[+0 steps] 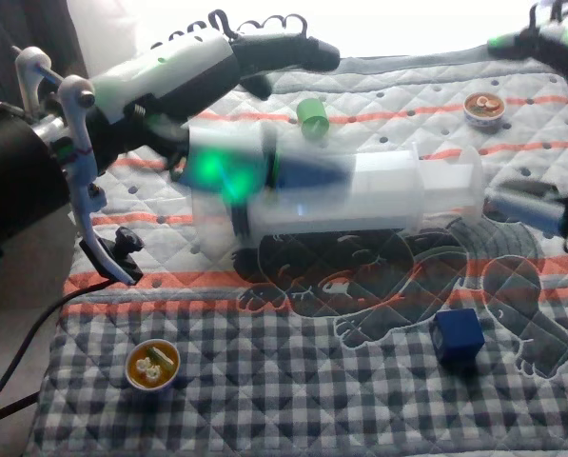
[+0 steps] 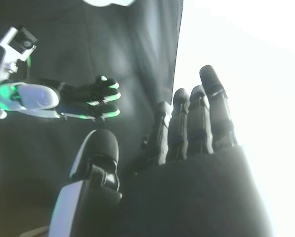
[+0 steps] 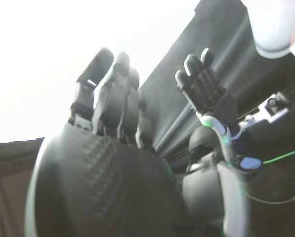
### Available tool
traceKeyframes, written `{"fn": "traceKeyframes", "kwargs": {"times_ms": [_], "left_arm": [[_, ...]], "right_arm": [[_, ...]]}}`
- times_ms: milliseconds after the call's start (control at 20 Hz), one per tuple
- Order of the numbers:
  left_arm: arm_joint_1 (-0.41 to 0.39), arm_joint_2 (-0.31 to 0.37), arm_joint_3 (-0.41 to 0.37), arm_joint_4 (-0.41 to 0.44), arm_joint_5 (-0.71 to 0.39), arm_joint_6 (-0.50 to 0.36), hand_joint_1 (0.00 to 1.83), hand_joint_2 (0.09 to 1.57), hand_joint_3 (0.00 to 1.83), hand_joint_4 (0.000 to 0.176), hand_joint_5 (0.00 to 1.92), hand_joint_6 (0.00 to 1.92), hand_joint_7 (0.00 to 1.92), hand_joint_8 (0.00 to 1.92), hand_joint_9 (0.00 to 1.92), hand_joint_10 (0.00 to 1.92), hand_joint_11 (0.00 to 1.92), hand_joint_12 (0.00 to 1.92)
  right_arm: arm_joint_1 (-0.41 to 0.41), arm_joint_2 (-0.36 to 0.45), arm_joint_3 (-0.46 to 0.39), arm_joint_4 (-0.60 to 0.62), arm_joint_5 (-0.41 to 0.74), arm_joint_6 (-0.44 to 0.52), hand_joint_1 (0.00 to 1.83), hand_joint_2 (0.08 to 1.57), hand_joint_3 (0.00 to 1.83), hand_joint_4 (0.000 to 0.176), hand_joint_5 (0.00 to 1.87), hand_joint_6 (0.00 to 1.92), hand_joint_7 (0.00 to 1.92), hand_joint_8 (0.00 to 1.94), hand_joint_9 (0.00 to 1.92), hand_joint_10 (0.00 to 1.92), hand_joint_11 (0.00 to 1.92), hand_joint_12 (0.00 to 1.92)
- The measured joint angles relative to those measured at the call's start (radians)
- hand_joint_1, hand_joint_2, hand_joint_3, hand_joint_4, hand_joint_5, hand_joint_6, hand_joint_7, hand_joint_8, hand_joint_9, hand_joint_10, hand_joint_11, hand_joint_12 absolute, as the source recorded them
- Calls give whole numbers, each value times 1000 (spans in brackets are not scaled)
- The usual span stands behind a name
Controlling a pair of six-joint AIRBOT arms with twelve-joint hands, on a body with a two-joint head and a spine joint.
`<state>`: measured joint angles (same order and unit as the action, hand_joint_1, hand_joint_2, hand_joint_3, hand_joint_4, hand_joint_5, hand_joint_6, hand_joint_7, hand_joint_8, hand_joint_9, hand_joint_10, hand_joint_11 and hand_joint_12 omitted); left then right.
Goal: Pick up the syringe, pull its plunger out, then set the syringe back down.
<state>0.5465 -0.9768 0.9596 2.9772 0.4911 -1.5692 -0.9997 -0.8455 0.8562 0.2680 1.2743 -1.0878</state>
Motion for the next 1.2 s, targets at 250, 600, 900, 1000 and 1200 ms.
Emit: {"fn": "traceKeyframes", "kwargs": {"times_ms": [250, 600, 900, 1000, 1200], "left_arm": [[-47, -44, 51, 7, -64, 0, 876, 730, 0, 0, 326, 18, 229, 2, 129, 149, 0, 1086], [-119, -239, 179, -104, -294, 331, 713, 687, 0, 0, 329, 4, 271, 10, 198, 104, 0, 1053], [-120, -339, 327, -158, -392, 334, 796, 737, 14, 0, 359, 8, 331, 13, 266, 81, 0, 1235], [-119, -369, 366, -177, -426, 334, 837, 753, 12, 0, 386, 11, 371, 17, 317, 93, 0, 1306], [-100, -404, 428, -179, -487, 334, 868, 785, 14, 0, 369, 5, 378, 12, 344, 99, 0, 1388]], "right_arm": [[0, 0, 0, 5, 0, 0, 960, 863, 11, 0, 537, 170, 508, 324, 208, 856, 0, 1342], [0, -1, 0, 1, 0, 1, 958, 872, 1, 0, 556, 136, 415, 583, 166, 994, 0, 1375], [0, -5, 0, 0, 0, 1, 946, 890, 3, 0, 573, 108, 448, 542, 199, 955, 0, 1386], [0, -5, 0, -10, 1, 2, 973, 890, 1, 0, 597, 112, 472, 534, 206, 992, 0, 1436], [0, -5, 3, -3, 0, 2, 952, 910, 5, 0, 602, 121, 420, 671, 193, 1059, 0, 1443]]}}
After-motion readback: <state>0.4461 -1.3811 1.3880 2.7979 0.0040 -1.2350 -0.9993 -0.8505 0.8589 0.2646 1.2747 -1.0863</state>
